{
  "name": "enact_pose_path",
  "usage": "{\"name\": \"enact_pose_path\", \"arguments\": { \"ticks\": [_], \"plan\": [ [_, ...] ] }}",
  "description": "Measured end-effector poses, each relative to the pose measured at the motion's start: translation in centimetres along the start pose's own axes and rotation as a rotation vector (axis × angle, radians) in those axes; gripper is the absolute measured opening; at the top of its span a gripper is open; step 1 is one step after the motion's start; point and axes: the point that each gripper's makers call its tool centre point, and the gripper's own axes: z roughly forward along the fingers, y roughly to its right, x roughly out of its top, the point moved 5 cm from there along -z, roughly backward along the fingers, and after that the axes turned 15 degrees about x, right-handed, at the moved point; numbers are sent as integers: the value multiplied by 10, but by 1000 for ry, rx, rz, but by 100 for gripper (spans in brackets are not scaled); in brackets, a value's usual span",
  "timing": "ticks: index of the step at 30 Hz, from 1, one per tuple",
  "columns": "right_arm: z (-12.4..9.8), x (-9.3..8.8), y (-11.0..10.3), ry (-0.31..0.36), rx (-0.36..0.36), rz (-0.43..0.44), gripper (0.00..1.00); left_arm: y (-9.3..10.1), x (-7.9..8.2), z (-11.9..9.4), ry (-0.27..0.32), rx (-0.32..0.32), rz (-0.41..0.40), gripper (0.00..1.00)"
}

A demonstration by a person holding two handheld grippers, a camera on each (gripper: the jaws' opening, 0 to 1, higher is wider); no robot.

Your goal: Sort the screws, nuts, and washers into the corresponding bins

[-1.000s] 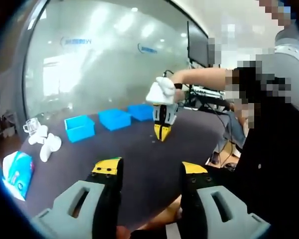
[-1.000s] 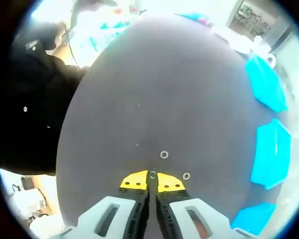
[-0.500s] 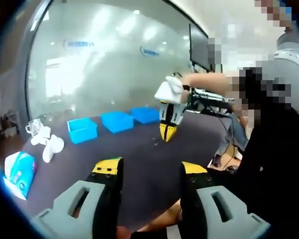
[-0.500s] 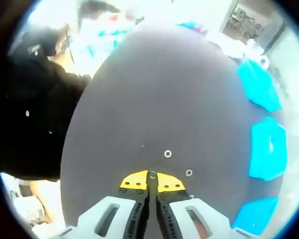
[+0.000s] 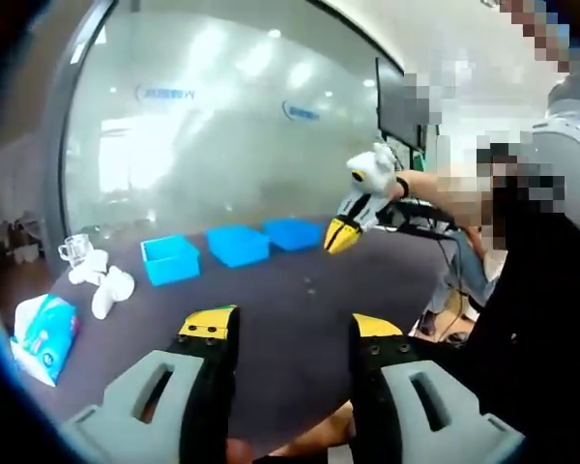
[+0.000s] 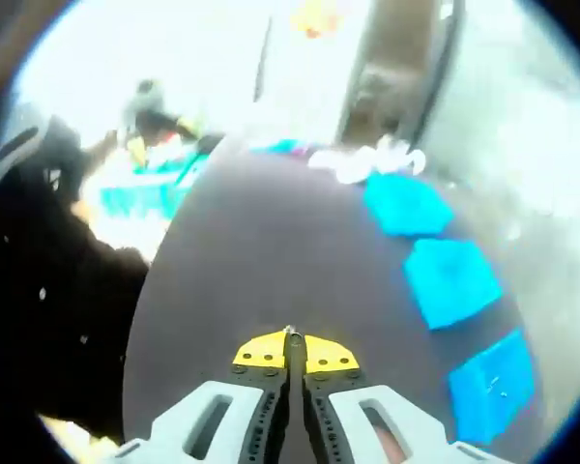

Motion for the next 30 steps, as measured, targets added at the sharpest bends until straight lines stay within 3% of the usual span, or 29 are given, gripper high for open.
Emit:
{"name": "enact_pose_path", "arguments": {
  "ticks": [6, 9, 13, 15, 22, 27, 30],
  "plan": [
    [-28, 14, -3, 314, -180, 89, 2, -6, 4, -3, 28, 35, -25, 43],
    [-38, 14, -5, 423, -283, 126, 2, -10, 6, -5, 38, 62, -35, 43],
    [-47, 16, -1, 491, -382, 139, 2, -14, 5, -6, 35, 90, -31, 43],
    [-47, 21, -1, 531, -395, 157, 2, -15, 4, -6, 32, 106, -26, 43],
    [-41, 39, 16, 545, -460, 102, 2, -19, 0, -7, 21, 166, -26, 43],
    [-35, 55, 41, 577, -495, 123, 2, -20, 4, -8, 40, 190, -23, 43],
    [-31, 58, 62, 593, -532, 181, 2, -22, 6, -8, 47, 209, -15, 43]
  ]
}}
